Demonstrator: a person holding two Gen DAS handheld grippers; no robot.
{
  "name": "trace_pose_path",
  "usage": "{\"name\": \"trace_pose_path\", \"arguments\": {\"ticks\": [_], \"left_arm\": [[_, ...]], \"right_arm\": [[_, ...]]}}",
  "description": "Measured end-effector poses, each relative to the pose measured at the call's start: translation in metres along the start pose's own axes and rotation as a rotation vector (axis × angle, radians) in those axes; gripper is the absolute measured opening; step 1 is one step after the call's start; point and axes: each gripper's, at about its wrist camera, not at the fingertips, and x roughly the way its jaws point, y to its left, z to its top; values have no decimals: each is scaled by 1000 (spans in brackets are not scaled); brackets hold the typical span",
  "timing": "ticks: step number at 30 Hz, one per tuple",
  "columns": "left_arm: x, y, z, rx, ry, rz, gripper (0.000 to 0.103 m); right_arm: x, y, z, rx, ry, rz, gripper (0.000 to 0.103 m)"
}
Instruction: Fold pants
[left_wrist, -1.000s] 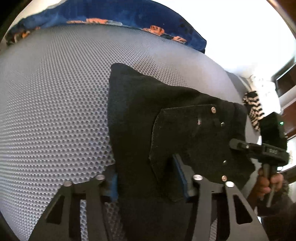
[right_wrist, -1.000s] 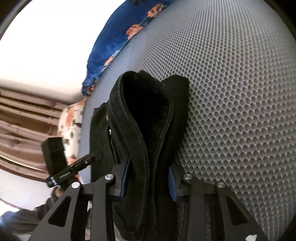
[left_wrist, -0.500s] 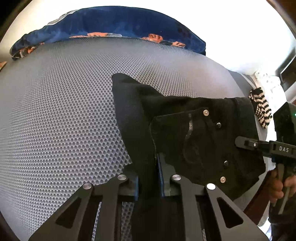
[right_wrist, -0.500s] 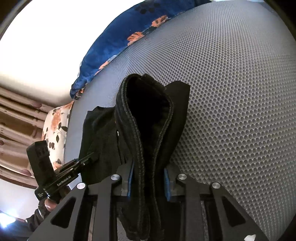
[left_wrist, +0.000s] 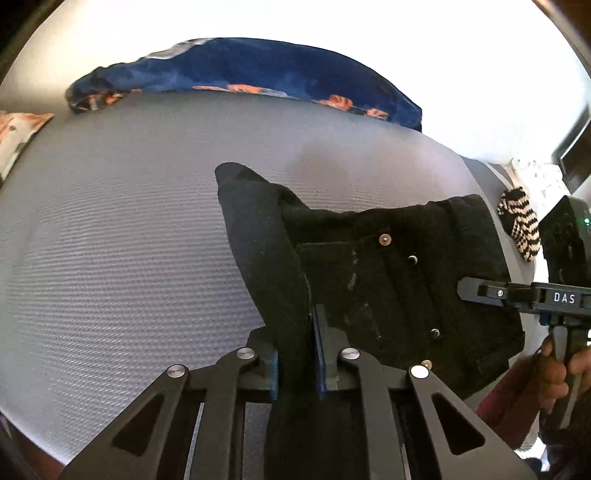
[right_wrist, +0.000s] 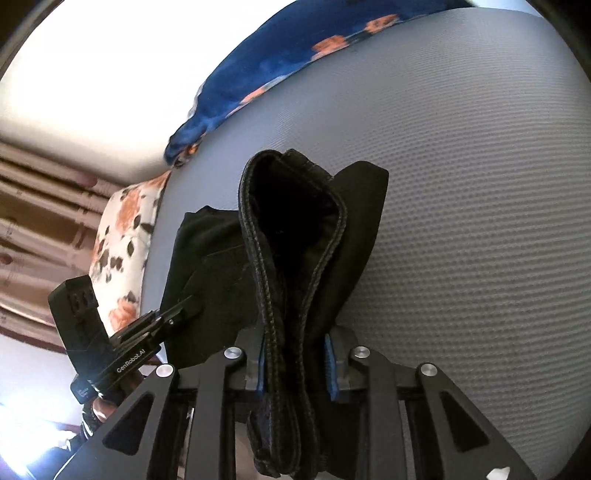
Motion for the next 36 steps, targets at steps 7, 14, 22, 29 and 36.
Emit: {"name": "trace_pose_path", "arguments": {"ticks": [7,14,22,29,36], "left_arm": [[-27,28,-2,-24,-46,27,15],[-38,53,25,-40,-100,45,15],[-21,81,87,-32,-146,52,15],[12,106,132,-42,-143,49,15],[44,122,172,-36,-142,73,15]], "right_arm": [[22,35,0,-41,22,44,23],[38,58,26,-60,9,76,23],[54,67,87,-73,-24,84,23],[81,62,145,-63,-19,61,23],[107,55,186,-49,-22,39,23]]}}
